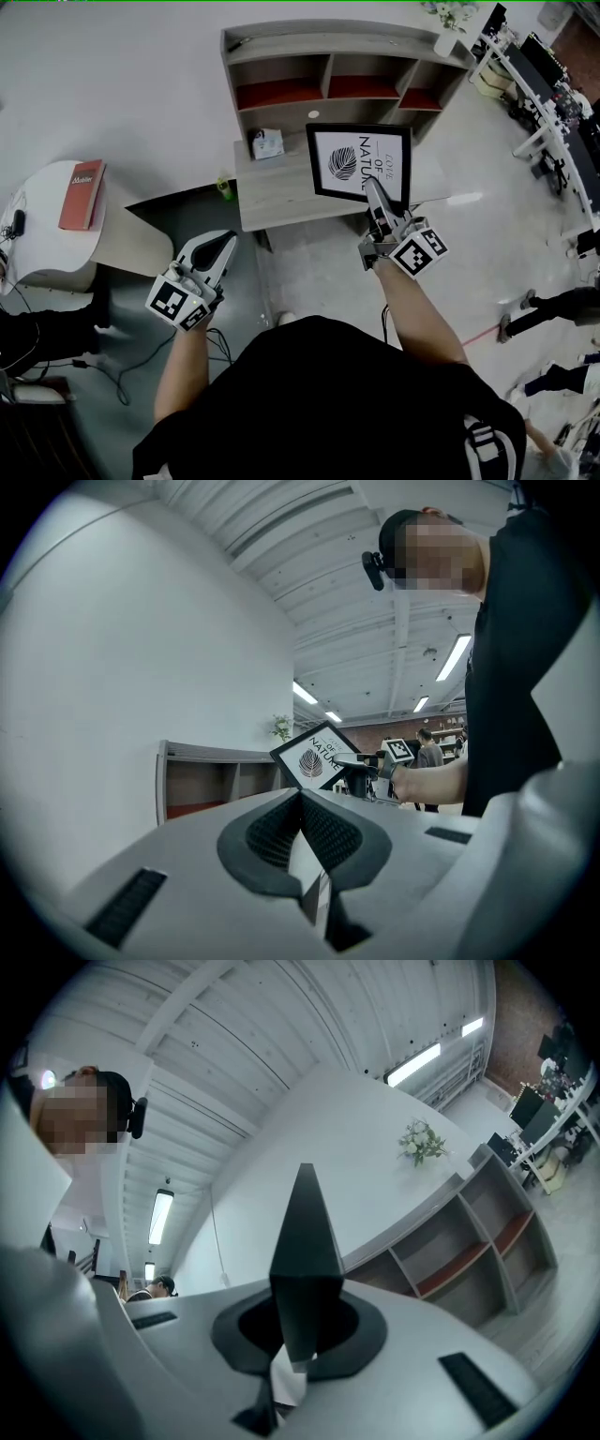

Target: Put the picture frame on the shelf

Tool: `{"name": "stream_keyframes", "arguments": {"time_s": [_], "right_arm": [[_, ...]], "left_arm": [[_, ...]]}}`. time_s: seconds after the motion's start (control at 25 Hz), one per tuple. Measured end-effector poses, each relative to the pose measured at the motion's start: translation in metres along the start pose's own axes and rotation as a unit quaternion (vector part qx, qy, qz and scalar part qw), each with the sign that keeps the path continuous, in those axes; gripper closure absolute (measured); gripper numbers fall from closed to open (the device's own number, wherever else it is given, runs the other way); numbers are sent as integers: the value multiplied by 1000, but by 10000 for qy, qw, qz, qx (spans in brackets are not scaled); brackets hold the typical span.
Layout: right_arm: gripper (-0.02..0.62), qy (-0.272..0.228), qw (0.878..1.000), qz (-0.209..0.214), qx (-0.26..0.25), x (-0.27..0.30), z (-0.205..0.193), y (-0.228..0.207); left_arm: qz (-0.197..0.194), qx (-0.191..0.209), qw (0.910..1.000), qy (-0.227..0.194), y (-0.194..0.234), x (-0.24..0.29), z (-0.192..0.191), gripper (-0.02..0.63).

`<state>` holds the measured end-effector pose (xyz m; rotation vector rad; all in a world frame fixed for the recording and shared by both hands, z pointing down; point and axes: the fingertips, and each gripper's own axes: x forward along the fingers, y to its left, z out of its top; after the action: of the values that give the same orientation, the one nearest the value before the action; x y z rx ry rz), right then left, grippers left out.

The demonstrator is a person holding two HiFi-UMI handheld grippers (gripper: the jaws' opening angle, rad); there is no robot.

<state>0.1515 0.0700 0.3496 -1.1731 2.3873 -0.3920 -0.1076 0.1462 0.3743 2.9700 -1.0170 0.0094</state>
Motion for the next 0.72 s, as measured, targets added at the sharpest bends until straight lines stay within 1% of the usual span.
{"name": "stream_keyframes", "arguments": {"time_s": [0.24,0.72], "right_arm": [[569,27,10000,-63,-56,25,-19,14],[569,36,9999,-119,-24,37,-28,18]], "left_arm": [[-48,-44,10000,24,30,-19,-9,586],[-109,-142,9998,98,44,-30,-14,586]]}}
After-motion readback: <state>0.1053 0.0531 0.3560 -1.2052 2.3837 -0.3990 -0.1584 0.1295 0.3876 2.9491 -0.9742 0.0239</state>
